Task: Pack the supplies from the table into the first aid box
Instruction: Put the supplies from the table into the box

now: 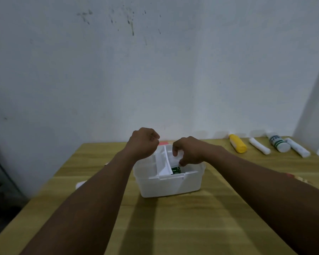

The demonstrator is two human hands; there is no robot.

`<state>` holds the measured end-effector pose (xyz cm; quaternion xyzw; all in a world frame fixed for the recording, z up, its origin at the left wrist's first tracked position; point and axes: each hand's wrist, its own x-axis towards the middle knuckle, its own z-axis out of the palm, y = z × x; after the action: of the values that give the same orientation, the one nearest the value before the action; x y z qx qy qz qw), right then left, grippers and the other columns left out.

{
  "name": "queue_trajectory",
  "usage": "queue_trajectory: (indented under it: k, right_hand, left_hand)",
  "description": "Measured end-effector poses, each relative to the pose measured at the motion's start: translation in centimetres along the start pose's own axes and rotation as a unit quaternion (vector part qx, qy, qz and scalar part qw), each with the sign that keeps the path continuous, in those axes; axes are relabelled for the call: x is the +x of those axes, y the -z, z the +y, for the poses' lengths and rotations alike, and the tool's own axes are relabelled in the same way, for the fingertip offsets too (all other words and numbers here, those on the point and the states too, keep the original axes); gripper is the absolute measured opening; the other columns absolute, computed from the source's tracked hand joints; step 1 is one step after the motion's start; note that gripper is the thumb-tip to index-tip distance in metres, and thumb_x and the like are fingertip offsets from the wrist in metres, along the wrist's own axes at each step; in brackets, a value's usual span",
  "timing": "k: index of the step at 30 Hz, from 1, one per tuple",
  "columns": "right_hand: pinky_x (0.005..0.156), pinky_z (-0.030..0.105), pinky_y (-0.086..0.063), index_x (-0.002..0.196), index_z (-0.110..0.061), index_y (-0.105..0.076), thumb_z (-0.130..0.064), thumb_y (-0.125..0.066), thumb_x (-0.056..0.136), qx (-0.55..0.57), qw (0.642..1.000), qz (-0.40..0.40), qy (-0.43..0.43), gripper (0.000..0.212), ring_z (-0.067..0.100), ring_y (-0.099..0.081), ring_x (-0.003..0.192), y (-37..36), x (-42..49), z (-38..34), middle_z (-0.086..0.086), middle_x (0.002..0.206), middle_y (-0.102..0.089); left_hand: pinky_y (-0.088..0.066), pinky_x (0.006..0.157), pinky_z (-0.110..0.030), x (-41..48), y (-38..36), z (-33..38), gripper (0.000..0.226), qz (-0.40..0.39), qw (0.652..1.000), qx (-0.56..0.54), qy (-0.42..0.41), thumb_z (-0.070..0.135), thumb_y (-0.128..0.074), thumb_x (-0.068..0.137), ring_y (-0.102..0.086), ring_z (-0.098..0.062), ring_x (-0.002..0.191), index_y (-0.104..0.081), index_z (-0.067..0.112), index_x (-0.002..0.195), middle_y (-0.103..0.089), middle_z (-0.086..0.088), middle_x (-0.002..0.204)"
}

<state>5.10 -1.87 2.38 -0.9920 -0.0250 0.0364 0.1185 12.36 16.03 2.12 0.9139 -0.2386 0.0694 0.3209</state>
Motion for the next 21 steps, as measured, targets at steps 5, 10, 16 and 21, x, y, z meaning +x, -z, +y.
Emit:
queue_trajectory:
  k: [5,10,16,21]
  right_hand:
    - [0.09,0.031,-0.049,0.108,-0.019,-0.069,-0.026,-0.076,0.081,0.093,0.994,0.049,-0.021,0.029,0.02,-0.059,0.112,-0.3,0.0,0.1,0.002,0.123,-0.063]
    - [0.057,0.029,-0.049,0.068,-0.003,-0.054,-0.019,-0.055,0.083,0.147,0.971,0.132,-0.137,0.022,0.026,-0.057,0.065,0.5,-0.2,-0.2,0.011,0.07,-0.059]
    - [0.061,0.032,-0.052,0.094,-0.005,-0.049,-0.021,-0.049,0.091,0.205,0.955,0.018,-0.215,0.016,0.033,-0.058,0.071,0.7,-0.6,-3.2,0.015,0.096,-0.054]
    - [0.082,0.041,-0.06,0.117,-0.001,-0.052,-0.026,-0.044,0.095,0.308,0.92,0.013,-0.243,0.034,0.042,-0.07,0.092,0.9,-0.1,-3.6,0.023,0.113,-0.06]
  left_hand:
    - [-0.042,0.081,-0.023,-0.1,0.0,-0.6,0.026,0.005,1.0,-0.007,-0.001,0.02,-0.056,0.089,-0.061,-0.012,0.095,-0.074,0.02,0.108,-0.072,0.001,0.107]
    - [-0.044,0.083,-0.024,-0.2,-0.2,-1.1,0.027,0.014,1.0,-0.006,-0.004,0.019,-0.055,0.089,-0.062,-0.014,0.1,-0.075,0.018,0.108,-0.073,0.0,0.109]
    - [-0.049,0.085,-0.027,-0.4,-0.5,-0.9,0.025,0.018,1.0,-0.011,-0.004,0.02,-0.057,0.089,-0.064,-0.016,0.099,-0.075,0.019,0.106,-0.073,0.001,0.105]
    - [-0.047,0.082,-0.025,-0.6,-0.5,-1.0,0.025,0.022,1.0,-0.014,-0.007,0.02,-0.057,0.088,-0.063,-0.014,0.096,-0.076,0.018,0.104,-0.074,0.001,0.102]
